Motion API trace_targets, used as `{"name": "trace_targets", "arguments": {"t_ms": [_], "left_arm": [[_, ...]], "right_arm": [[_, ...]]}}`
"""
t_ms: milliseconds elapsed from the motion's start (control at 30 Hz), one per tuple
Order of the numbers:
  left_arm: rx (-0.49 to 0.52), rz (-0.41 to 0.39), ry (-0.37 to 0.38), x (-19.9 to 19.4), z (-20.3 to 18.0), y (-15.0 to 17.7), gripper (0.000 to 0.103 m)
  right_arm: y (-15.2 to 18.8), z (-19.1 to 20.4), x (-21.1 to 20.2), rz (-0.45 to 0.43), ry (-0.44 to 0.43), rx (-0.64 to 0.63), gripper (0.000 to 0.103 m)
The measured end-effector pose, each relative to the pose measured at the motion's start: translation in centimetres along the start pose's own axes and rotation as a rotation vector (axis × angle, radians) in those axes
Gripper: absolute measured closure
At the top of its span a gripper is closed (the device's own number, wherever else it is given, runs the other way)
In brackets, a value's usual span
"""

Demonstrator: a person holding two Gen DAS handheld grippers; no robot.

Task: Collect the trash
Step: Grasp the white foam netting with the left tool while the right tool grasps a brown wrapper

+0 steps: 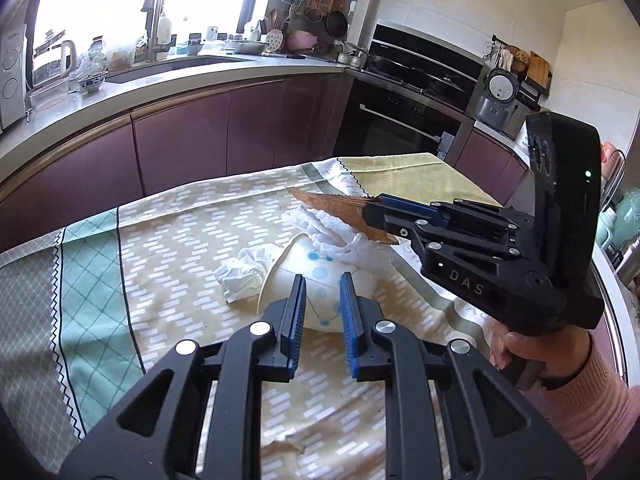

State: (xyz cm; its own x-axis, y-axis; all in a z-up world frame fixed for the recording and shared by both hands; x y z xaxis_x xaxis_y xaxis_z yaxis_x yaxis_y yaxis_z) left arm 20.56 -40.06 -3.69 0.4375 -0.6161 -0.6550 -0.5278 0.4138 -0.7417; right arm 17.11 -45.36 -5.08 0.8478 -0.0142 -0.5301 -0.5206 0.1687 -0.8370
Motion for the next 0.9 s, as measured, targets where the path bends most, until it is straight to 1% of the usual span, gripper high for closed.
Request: {"name": "trace_targets", "arguments": {"t_ms": [100,167,233,367,500,533,600,667,733,900], "left_arm": [[-0.006,0.007,0.009,0.9,-0.1,-0.5,0.086],[0.005,0.009,0.007,1.5,-0.5,-0.7,0.083],[0.015,0.014,0.001,2.1,-0.8,-0.9,0.076],[0.014,0.033,-0.014,3.5,-1.1,-1.4,0.073],[-0.001,0.054,-0.025,4.9,-0.9,-2.0,0.065],[-0.007,0.063,-0.023,5.2,-0.9,-2.2,0.062],[-0.022,0.074,-0.016,5.8,-0.9,-2.5,0.062],[-0.039,0.076,0.006,6.3,-1.0,-2.9,0.059],[-0.048,0.071,0.03,6.5,-1.6,-3.2,0.053],[-0.012,0.071,0.054,7.1,-3.5,-3.5,0.052]], "right_arm": [[-0.2,-1.0,-1.3,-0.029,-0.009,0.034,0.096],[-0.2,-1.7,-2.2,-0.047,-0.014,0.056,0.097],[-0.1,-2.3,-2.9,-0.058,-0.023,0.077,0.098],[0.3,-3.2,-3.8,-0.067,-0.038,0.108,0.098],[0.7,-3.6,-4.0,-0.066,-0.059,0.124,0.098],[0.8,-3.5,-4.0,-0.067,-0.06,0.124,0.098],[1.1,-3.5,-4.1,-0.067,-0.069,0.127,0.098],[1.3,-3.5,-4.1,-0.067,-0.073,0.129,0.098],[1.6,-3.5,-4.0,-0.064,-0.079,0.134,0.098],[2.0,-3.8,-4.1,-0.068,-0.086,0.15,0.098]]}}
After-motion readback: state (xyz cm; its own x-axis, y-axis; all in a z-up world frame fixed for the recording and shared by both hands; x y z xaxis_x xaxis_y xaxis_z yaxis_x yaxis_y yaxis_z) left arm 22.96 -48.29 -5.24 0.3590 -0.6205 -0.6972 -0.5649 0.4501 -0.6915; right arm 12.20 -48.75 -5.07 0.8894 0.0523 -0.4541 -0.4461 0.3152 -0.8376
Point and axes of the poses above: each gripper's, at about its wrist camera, not at the fingertips, and x roughly the way its jaws point, z to its left, y to its underside, the point moved 7 cm from there along x, roughly the way its jaws point, and after that the axes turned 8 degrees about -y, right-handed, at the moved point
